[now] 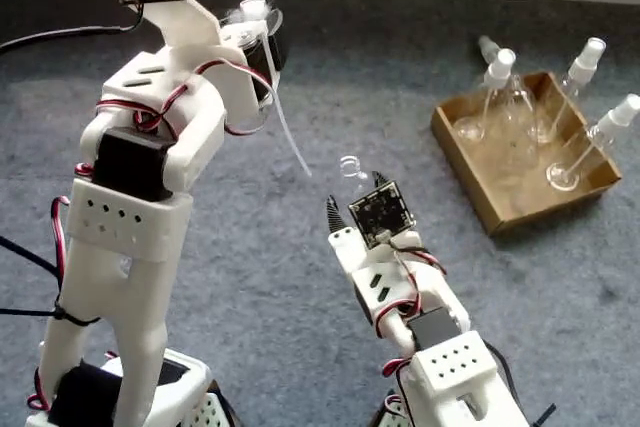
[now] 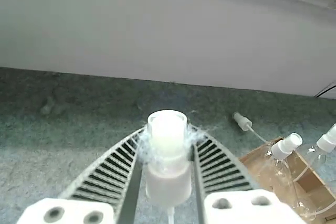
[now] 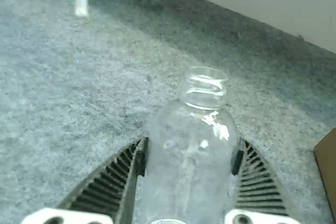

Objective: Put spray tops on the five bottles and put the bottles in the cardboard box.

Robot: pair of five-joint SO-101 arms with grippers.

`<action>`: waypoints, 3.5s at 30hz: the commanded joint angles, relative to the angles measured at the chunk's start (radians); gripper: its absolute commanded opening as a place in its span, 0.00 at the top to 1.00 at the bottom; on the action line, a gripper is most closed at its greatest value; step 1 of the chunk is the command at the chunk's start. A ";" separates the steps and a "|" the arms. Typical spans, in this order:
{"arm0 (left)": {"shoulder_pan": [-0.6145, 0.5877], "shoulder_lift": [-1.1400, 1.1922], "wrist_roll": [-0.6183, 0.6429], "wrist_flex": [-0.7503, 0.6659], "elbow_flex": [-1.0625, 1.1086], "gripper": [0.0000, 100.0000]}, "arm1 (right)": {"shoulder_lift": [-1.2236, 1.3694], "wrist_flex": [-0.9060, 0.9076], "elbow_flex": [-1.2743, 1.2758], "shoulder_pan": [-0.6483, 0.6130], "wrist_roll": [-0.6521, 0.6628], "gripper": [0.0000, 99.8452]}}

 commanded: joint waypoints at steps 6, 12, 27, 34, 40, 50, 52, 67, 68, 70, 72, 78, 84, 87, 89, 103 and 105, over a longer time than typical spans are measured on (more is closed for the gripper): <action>0.054 -0.125 -0.012 -0.222 0.180 1.00 | -0.398 0.107 0.025 -0.012 -0.006 0.82; 0.088 -0.309 -0.014 -0.331 0.334 1.00 | -0.507 0.108 0.125 -0.010 -0.003 0.82; 0.162 -0.493 -0.014 -0.660 0.601 1.00 | -0.611 0.108 0.243 -0.018 -0.002 0.82; 0.162 -0.578 -0.014 -0.701 0.659 1.00 | -0.608 0.143 0.260 -0.096 -0.002 0.82; 0.170 -0.705 -0.068 -0.701 0.714 1.00 | -0.608 0.165 0.260 -0.105 -0.002 0.82; 0.302 -0.707 -0.345 -0.703 0.783 1.00 | -0.608 0.199 0.260 -0.105 -0.002 0.82; 0.302 -0.707 -0.367 -0.703 0.786 1.00 | -0.608 0.199 0.260 -0.105 -0.002 0.82; 0.300 -0.716 -0.373 -0.982 0.946 1.00 | -0.608 0.199 0.260 -0.105 -0.002 0.82; 0.300 -0.716 -0.373 -0.984 0.946 1.00 | -0.608 0.199 0.260 -0.105 -0.002 0.82; 0.302 -0.717 -0.373 -0.984 0.946 1.00 | -0.608 0.199 0.260 -0.105 -0.002 0.82; 0.302 -0.717 -0.373 -0.984 0.946 1.00 | -0.608 0.199 0.260 -0.105 -0.002 0.82; 0.302 -0.803 -0.373 -0.970 0.944 1.00 | -0.608 0.199 0.260 -0.105 -0.002 0.82; 0.302 -0.762 -0.370 -0.916 0.914 1.00 | -0.608 0.197 0.260 -0.105 -0.002 0.82; 0.302 -0.762 -0.370 -0.856 0.889 1.00 | -0.608 0.197 0.260 -0.105 -0.002 0.82; 0.302 -0.762 -0.370 -0.806 0.868 1.00 | -0.608 0.197 0.260 -0.105 -0.002 0.82; 0.426 -0.751 -0.373 -0.740 0.898 1.00 | -0.608 0.197 0.260 -0.104 -0.002 0.82; 0.421 -0.751 -0.373 -0.738 0.903 1.00 | -0.608 0.199 0.260 -0.104 -0.002 0.82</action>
